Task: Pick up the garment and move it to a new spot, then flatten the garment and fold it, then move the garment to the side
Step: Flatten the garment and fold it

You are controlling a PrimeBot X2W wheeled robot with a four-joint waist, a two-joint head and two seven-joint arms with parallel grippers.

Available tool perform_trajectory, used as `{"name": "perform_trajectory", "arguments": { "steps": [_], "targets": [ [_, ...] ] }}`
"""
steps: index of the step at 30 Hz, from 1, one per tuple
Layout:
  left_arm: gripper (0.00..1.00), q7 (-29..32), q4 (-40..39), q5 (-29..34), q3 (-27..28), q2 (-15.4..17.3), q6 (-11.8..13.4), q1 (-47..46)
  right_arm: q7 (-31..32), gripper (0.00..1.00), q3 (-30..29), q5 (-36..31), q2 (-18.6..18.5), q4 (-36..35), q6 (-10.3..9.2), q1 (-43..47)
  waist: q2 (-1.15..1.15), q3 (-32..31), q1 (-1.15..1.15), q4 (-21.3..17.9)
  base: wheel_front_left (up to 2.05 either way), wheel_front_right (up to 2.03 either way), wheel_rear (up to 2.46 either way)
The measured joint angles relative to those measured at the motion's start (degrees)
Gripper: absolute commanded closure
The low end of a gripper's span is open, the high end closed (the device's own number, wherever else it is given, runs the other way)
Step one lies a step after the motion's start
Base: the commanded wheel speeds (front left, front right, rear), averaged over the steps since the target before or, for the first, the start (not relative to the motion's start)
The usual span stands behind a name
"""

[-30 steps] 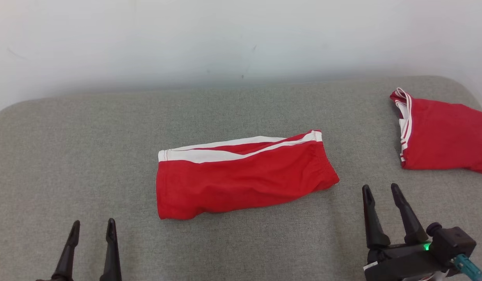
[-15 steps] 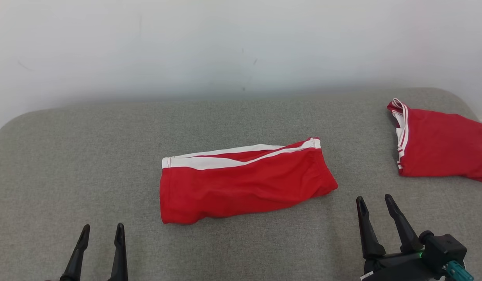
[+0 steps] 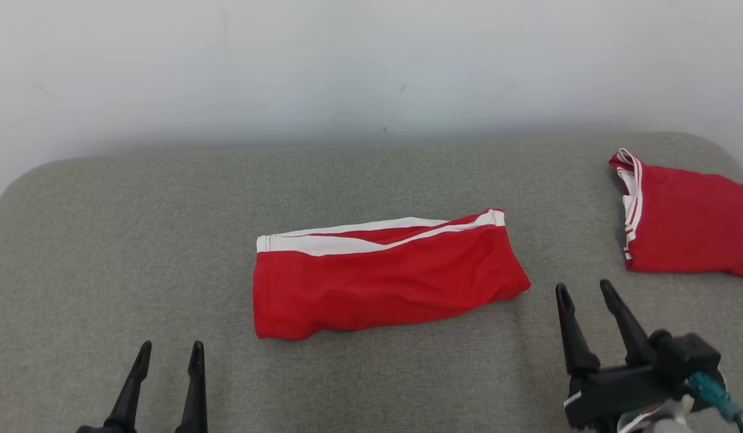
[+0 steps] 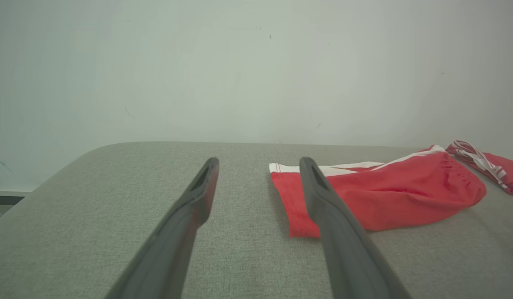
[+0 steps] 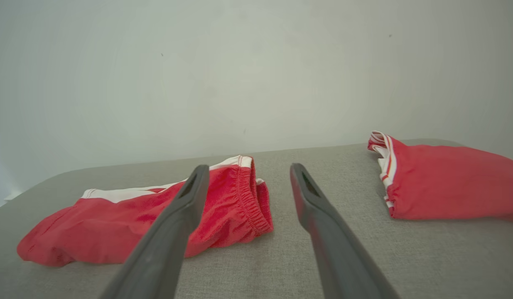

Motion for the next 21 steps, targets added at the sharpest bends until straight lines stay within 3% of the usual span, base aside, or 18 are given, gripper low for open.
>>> {"name": "perform_trajectory", "arguments": {
  "steps": [6, 15, 21],
  "targets": [
    [0.0, 0.0, 0.5, 0.0, -1.7, -0.2, 0.0, -1.9, 3.4, 0.0, 0.4, -0.5, -1.6, 7.4, 0.0, -8.9, 0.0, 1.2, 0.0, 2.0, 0.0, 0.0, 0.0],
    [0.0, 0.0, 1.6, -0.4, -5.7, -1.4, 0.0, -6.7, 7.9, 0.0, 1.5, -2.1, -3.5, 24.0, 0.0, -22.1, 0.0, 4.5, 0.01, 6.4, 0.0, 0.0, 0.0],
    [0.0, 0.0, 2.0, -0.6, -6.9, -2.0, 0.0, -8.5, 9.1, 0.0, 1.4, -2.7, -4.5, 33.5, 0.0, -26.7, 0.01, 6.6, 0.01, 8.9, 0.0, 0.0, 0.0]
  ]
}}
